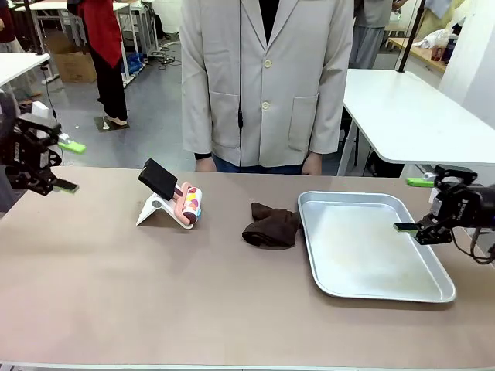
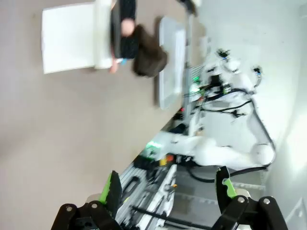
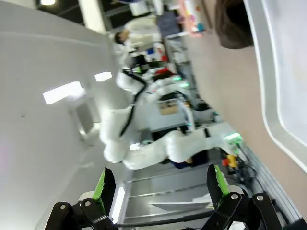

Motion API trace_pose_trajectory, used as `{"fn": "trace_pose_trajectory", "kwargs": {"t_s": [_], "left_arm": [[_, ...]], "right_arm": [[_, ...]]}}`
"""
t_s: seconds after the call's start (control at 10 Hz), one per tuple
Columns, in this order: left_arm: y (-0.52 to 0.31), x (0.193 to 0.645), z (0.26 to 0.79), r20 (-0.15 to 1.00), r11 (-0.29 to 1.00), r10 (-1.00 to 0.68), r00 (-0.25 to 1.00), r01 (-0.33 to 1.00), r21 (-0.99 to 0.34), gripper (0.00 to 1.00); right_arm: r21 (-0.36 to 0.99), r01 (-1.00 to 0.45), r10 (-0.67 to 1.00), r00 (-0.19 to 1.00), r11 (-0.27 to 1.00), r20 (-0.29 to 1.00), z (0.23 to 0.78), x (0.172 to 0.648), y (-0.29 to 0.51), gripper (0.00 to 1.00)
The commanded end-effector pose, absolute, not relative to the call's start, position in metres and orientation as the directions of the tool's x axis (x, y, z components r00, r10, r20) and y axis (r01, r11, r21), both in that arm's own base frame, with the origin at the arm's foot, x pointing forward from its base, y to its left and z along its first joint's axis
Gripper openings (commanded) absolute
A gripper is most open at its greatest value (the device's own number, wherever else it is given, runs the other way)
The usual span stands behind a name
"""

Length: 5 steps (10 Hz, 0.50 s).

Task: Clean the surface of the table.
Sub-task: Return the Lint Roller and towel to their original positions.

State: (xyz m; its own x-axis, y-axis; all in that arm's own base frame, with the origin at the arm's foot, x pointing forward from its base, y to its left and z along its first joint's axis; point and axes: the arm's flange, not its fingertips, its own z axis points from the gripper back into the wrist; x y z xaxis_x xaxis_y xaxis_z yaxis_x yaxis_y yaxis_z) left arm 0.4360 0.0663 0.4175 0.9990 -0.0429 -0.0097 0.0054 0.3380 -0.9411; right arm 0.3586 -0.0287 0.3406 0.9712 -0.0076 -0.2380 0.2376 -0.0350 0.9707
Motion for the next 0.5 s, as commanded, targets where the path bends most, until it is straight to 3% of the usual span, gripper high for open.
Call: {"fn": "trace_pose_trajectory", "kwargs": {"t_s": [0.0,0.1,0.4], "left_arm": [[0.079,0.446,0.41,0.016,0.177,-0.026,1.0,0.021,-0.984,1.0],[0.066,0.436,0.418,-0.01,0.338,-0.043,0.999,0.005,-0.941,1.0],[0.066,0.436,0.418,-0.01,0.338,-0.043,0.999,0.005,-0.941,1.0]], "right_arm": [[0.975,0.16,-0.06,0.984,-0.153,-0.171,0.333,0.359,-0.031,1.0],[0.971,0.238,-0.008,0.971,-0.035,-0.238,0.341,0.359,-0.029,1.0],[0.971,0.238,-0.008,0.971,-0.035,-0.238,0.341,0.359,-0.029,1.0]]}}
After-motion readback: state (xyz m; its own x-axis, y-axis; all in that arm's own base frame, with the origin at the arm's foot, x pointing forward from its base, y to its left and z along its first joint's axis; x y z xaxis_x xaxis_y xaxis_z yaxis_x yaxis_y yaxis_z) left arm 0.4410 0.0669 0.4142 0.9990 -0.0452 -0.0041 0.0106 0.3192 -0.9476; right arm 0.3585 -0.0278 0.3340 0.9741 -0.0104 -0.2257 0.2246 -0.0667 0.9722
